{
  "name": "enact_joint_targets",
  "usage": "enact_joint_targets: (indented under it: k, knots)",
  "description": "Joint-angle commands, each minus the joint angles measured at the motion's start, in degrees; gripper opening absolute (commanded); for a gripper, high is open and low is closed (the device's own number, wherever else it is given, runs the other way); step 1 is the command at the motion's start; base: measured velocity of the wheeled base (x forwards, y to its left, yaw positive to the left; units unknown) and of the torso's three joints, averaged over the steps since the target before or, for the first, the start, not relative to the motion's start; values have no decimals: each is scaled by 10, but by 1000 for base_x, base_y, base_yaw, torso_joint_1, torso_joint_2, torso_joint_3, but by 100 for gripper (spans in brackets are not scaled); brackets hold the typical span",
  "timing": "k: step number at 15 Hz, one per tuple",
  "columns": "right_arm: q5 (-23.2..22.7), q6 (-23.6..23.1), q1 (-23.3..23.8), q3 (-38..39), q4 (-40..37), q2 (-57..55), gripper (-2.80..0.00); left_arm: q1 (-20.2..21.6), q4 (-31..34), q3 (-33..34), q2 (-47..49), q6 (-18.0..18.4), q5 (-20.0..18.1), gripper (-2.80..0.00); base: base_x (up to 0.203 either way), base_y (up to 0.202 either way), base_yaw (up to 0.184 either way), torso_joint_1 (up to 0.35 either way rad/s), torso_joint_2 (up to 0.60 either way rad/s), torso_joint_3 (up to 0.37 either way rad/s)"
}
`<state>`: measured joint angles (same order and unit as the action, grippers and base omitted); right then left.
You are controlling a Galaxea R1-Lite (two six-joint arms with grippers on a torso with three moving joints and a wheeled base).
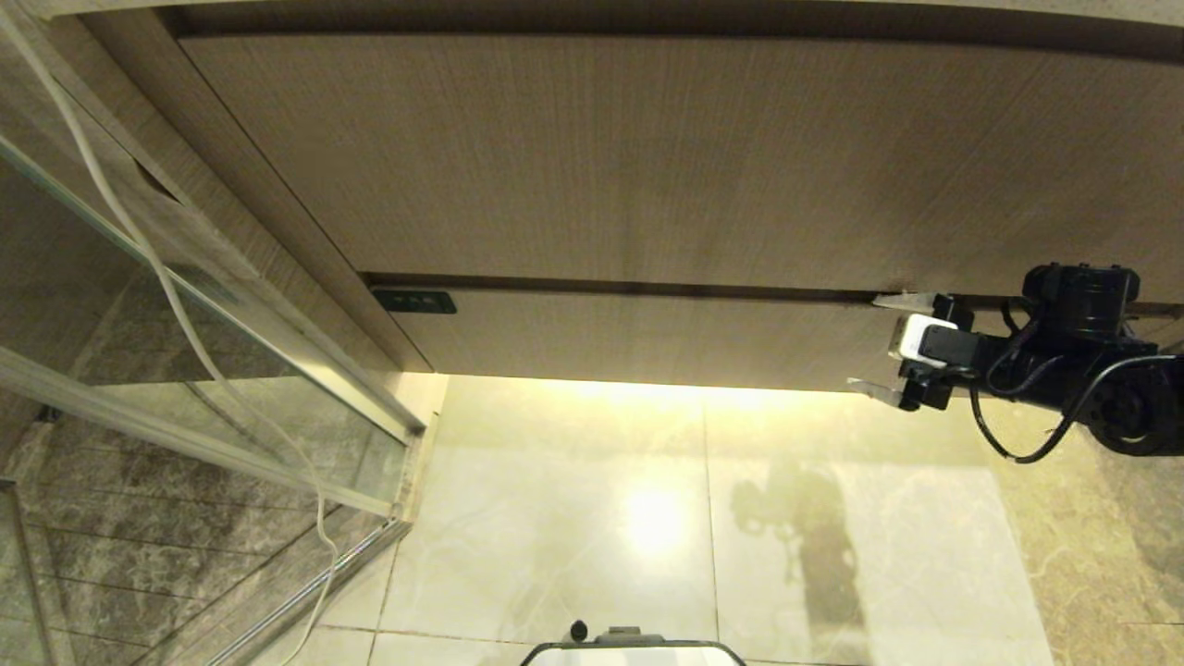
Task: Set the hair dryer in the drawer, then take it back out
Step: Pull open the drawer
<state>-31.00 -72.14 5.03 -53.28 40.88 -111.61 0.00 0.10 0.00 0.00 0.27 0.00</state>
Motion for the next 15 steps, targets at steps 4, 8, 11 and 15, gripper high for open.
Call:
enact_joint_targets:
  k: [4,8,11,15]
  knots:
    - [4,-2,1,-7,12,-19,0,0,0,1,0,0,0,-280,0,0,0,0,0,0]
    - [10,8,1,-10,46,-33,0,0,0,1,0,0,0,-280,0,0,0,0,0,0]
    - [14,8,1,-10,44,-43,0,0,0,1,0,0,0,-280,0,0,0,0,0,0]
    - [41,20,1,-12,43,-62,0,0,0,1,0,0,0,-280,0,0,0,0,0,0]
